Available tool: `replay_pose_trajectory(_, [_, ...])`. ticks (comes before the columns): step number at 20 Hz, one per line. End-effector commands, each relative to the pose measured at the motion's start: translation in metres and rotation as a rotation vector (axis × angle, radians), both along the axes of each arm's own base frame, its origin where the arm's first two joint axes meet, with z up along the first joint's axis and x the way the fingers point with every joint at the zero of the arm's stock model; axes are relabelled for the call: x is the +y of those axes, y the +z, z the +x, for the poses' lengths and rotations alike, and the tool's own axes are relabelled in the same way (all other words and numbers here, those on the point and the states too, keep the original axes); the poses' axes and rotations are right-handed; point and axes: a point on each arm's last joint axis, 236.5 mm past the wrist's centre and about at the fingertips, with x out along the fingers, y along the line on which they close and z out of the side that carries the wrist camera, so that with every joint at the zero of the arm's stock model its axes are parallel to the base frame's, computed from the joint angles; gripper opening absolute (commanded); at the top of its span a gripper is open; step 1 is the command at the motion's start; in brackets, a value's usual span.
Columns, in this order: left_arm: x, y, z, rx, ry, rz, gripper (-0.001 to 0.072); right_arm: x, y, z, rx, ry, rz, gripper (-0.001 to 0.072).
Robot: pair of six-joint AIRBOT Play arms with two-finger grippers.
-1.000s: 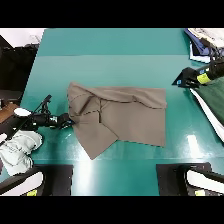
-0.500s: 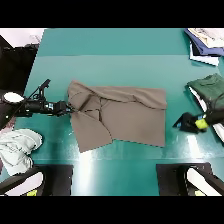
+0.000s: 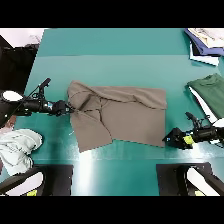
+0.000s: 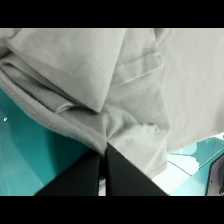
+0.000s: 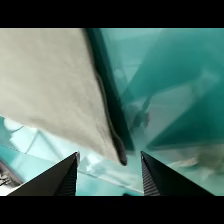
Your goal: Fold the shirts.
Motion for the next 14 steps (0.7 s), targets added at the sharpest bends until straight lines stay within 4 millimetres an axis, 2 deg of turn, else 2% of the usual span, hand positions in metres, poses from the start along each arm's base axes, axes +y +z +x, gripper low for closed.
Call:
replay_pose_trajectory(1, [-0.001, 0.001, -0.002, 0.005, -0.01, -0.004, 0.0029, 0.004, -0.012, -0.006, 0.049, -0.002, 0.028, 0.0449])
replay_pose_trajectory(5, [-0.002, 0.001, -0.003, 0.008, -0.013, -0.006, 0.0029, 0.012, -0.017, -0.012, 0.091, 0.036, 0.055, 0.043])
replay_pose_trajectory(6, [-0.002, 0.001, -0.004, 0.009, -0.013, -0.006, 0.0029, 0.018, -0.019, -0.015, 0.093, 0.073, 0.053, 0.0393])
replay_pose_trajectory(7, [-0.002, 0.001, -0.004, 0.009, -0.014, -0.006, 0.0029, 0.022, -0.021, -0.016, 0.072, 0.126, 0.047, 0.0207])
replay_pose_trajectory(8, [-0.002, 0.001, -0.004, 0.01, -0.016, -0.007, 0.0029, 0.025, -0.022, -0.015, 0.043, 0.18, 0.031, 0.0065])
replay_pose_trajectory(11, [-0.002, 0.006, -0.003, 0.003, -0.026, -0.007, 0.0029, 0.029, -0.008, 0.012, -0.05, 0.26, -0.006, 0.0024])
replay_pose_trajectory(13, [-0.004, 0.025, 0.005, -0.034, -0.049, -0.011, 0.0029, 0.031, 0.017, 0.039, -0.124, 0.305, -0.015, 0.0023])
replay_pose_trajectory(14, [-0.004, 0.042, 0.013, -0.066, -0.062, -0.014, 0.0029, 0.031, 0.034, 0.053, -0.17, 0.32, -0.024, 0.0023])
